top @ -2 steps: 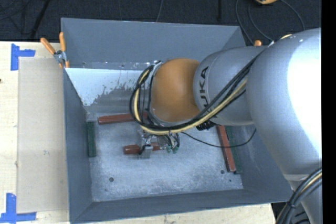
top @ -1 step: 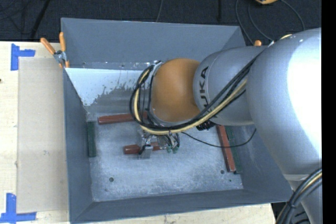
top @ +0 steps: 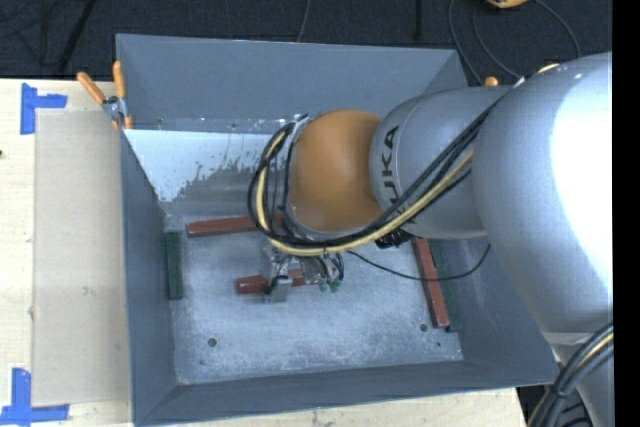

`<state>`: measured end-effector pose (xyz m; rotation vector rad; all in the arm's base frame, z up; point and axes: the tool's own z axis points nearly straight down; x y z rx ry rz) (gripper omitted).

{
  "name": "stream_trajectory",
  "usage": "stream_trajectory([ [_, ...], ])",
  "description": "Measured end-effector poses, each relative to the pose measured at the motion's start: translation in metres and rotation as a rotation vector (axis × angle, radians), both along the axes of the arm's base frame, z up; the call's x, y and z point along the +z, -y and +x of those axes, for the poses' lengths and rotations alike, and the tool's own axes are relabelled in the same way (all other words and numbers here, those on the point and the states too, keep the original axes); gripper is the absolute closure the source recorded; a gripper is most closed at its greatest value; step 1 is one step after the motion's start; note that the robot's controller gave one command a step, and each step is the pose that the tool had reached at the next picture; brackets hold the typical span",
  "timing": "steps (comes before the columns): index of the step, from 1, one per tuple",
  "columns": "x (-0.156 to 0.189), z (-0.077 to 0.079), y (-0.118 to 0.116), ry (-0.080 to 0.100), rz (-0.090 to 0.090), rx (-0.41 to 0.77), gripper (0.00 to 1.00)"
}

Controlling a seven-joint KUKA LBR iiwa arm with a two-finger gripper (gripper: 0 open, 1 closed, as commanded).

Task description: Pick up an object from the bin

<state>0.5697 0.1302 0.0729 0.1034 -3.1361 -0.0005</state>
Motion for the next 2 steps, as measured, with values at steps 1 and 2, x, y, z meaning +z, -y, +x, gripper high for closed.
stream_trajectory([
  [1,0.011,0.000,0.000,0.000,0.000,-0.001,1.00],
  [2,0.026,-0.001,0.000,-0.003,-0.001,-0.001,1.00],
])
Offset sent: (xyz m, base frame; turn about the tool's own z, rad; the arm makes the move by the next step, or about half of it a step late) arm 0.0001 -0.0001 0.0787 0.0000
